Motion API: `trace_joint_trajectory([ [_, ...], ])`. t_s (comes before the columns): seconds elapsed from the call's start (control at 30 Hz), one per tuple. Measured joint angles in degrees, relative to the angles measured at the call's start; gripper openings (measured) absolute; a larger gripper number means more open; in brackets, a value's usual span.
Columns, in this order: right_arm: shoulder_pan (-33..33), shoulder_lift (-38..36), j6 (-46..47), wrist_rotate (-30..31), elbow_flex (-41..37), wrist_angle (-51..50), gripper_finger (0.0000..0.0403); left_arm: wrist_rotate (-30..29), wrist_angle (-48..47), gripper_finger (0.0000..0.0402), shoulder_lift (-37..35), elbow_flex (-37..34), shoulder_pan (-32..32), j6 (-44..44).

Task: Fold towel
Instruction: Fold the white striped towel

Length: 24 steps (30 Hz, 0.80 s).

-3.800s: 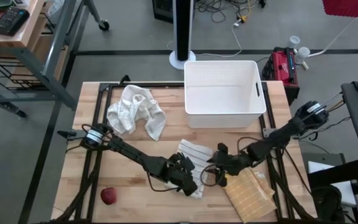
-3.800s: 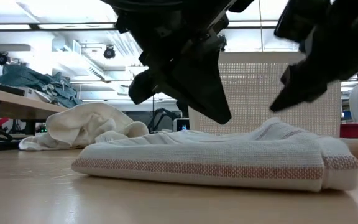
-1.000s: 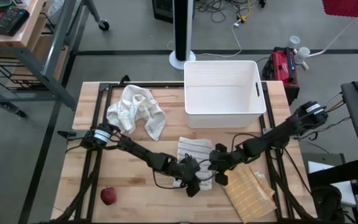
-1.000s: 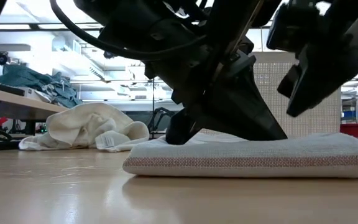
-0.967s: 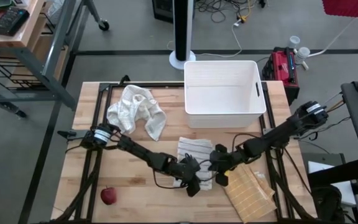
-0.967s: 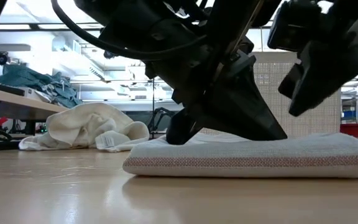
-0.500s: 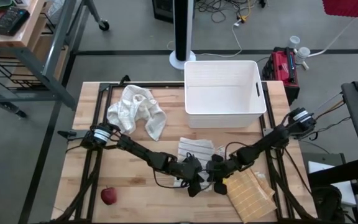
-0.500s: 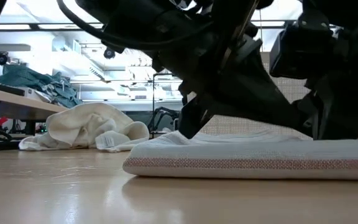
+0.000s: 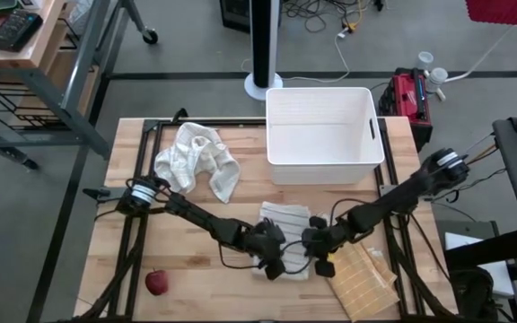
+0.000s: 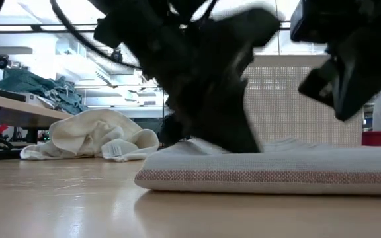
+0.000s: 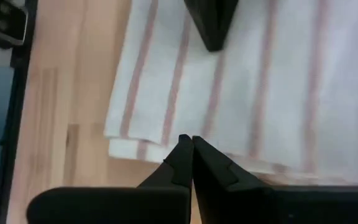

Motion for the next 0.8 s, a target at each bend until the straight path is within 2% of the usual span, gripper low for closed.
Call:
trace_joint_trajectory([
  [0.2, -0.32, -8.73, -0.14, 8.91, 1.19, -11.82, 0.0, -4.17, -3.08, 0.0, 0.02, -0.47, 0.57, -2.57],
  [0.3, -0.48, -12.71, -0.08, 12.06, 1.21, -13.96, 0.0, -6.98, -3.09, 0.0, -0.06, -1.67, 0.57, -8.78],
  [0.43, -0.57, -15.92, 0.0, 14.75, 1.08, -15.44, 0.0, -7.76, -2.38, 0.0, -0.39, -5.23, 0.08, -18.54],
  [0.5, -0.66, -16.53, 0.0, 15.6, 1.08, -15.48, 0.0, -7.63, -1.73, 0.0, -0.58, -6.44, -0.01, -20.58],
  [0.67, -0.87, -15.85, -0.7, 18.18, 1.0, -15.69, 0.0, -6.4, 3.32, 0.0, -1.39, -6.51, 0.07, -15.99],
  [0.8, -0.85, -13.62, -0.89, 17.35, 1.04, -13.7, 0.0, -6.33, 2.02, 0.0, -2.07, -4.53, 0.09, -12.5],
])
